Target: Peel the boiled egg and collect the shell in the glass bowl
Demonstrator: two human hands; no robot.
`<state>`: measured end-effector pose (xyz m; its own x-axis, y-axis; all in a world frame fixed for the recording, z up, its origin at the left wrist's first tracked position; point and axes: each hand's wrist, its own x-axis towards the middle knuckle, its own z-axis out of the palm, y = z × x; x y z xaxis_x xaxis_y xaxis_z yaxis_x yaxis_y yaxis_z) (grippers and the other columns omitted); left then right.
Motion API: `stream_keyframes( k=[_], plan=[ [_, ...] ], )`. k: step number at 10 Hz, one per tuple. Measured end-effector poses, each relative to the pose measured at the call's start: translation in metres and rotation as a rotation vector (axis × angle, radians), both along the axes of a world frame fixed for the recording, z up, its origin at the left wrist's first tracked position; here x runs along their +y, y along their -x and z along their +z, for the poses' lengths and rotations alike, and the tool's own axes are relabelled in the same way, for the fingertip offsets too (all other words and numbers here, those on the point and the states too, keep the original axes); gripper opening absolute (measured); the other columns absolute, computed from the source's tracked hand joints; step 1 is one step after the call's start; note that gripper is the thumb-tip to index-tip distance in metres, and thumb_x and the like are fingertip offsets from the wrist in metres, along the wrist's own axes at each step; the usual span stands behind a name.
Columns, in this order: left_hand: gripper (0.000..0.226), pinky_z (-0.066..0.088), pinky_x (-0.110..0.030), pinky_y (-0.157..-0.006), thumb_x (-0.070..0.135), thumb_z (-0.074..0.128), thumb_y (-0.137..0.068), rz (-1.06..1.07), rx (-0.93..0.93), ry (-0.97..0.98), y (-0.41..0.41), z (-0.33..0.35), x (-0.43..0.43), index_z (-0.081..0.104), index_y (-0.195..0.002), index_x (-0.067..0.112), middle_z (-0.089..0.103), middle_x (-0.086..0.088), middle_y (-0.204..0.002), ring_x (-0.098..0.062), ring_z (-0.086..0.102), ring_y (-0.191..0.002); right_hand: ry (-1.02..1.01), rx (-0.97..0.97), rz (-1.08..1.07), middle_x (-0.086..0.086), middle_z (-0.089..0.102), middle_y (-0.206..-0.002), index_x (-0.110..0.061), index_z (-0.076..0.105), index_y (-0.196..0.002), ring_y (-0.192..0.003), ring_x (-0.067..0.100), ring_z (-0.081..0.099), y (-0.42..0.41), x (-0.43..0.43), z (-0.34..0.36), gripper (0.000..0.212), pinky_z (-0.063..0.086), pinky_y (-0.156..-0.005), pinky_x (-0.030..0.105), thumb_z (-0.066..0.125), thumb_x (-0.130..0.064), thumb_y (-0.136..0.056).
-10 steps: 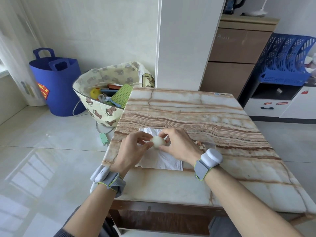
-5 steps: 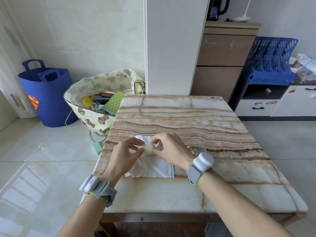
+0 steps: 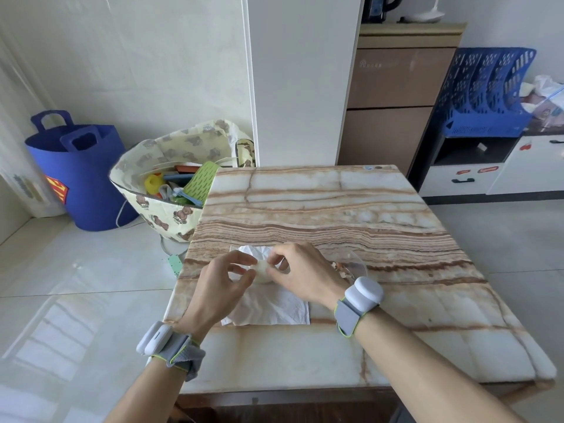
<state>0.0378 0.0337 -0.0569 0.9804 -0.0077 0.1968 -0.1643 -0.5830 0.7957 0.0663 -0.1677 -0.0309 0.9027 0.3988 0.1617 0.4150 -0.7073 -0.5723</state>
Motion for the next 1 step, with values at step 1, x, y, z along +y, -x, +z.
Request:
stream_keyframes(
  k=[1],
  plan=[
    [0.010, 0.052, -0.014, -0.067, 0.025, 0.074, -0.092, 0.009, 0.028, 0.022, -0.0016, 0.0103, -0.0035, 0.072, -0.100, 0.031, 0.075, 0.020, -0.101, 0.006, 0.070, -0.088, -0.014, 0.046, -0.003, -0.009, 0.074, -0.092, -0.024, 0.073, -0.095, -0.083, 0.011, 0.068, -0.0013, -0.0009, 0.0083, 0.013, 0.058, -0.080, 0.038, 0.068, -0.036, -0.092]
  ],
)
